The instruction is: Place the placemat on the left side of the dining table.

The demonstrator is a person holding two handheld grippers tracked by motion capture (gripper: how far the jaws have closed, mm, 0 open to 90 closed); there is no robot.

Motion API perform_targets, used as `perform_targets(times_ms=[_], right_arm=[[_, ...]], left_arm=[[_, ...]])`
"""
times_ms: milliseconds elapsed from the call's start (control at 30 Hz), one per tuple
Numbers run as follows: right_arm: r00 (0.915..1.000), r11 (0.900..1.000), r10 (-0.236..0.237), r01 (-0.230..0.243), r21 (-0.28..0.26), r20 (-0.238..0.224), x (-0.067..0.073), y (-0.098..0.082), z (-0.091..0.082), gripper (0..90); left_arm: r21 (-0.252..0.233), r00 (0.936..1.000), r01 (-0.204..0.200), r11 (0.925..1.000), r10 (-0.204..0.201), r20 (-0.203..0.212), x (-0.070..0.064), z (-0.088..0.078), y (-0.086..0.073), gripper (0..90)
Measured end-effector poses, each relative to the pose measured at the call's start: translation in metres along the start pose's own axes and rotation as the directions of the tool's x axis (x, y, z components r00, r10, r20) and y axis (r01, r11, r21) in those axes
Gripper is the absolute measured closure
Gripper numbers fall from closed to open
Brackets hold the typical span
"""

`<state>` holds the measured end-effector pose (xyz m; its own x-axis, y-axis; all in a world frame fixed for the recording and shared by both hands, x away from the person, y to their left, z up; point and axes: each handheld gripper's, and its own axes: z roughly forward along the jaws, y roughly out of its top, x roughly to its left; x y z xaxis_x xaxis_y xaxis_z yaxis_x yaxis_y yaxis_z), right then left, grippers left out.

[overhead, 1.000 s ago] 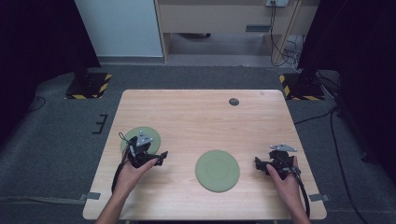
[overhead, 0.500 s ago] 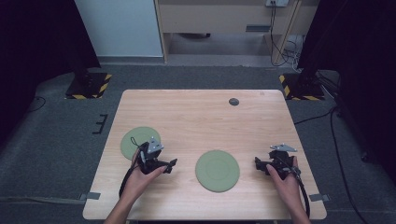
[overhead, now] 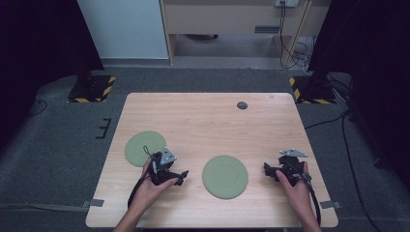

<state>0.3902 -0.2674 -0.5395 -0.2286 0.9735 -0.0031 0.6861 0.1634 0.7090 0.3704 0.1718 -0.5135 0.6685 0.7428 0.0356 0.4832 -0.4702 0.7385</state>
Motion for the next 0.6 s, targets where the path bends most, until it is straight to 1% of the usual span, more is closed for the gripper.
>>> perform_targets(times_ms=[167, 467, 600], right_arm=[[1.0, 1.0, 0.0, 0.0, 0.0, -0.001, 0.0, 0.0, 0.0, 0.9], [1.0, 1.0, 0.0, 0.0, 0.0, -0.002, 0.0, 0.0, 0.0, 0.9], [1.0, 1.0, 0.0, 0.0, 0.0, -0.002, 0.0, 0.0, 0.0, 0.9]], left_arm=[[0.005, 0.9998, -0.003, 1.0, 0.003, 0.017, -0.004, 0.003, -0.002, 3.9], [0.009, 0.9996, -0.008, 0.9999, 0.008, 0.026, -0.008, 0.005, -0.002, 3.9], [0.009, 0.9992, -0.02, 0.9998, 0.02, 0.035, -0.014, 0.008, 0.002, 3.8]])
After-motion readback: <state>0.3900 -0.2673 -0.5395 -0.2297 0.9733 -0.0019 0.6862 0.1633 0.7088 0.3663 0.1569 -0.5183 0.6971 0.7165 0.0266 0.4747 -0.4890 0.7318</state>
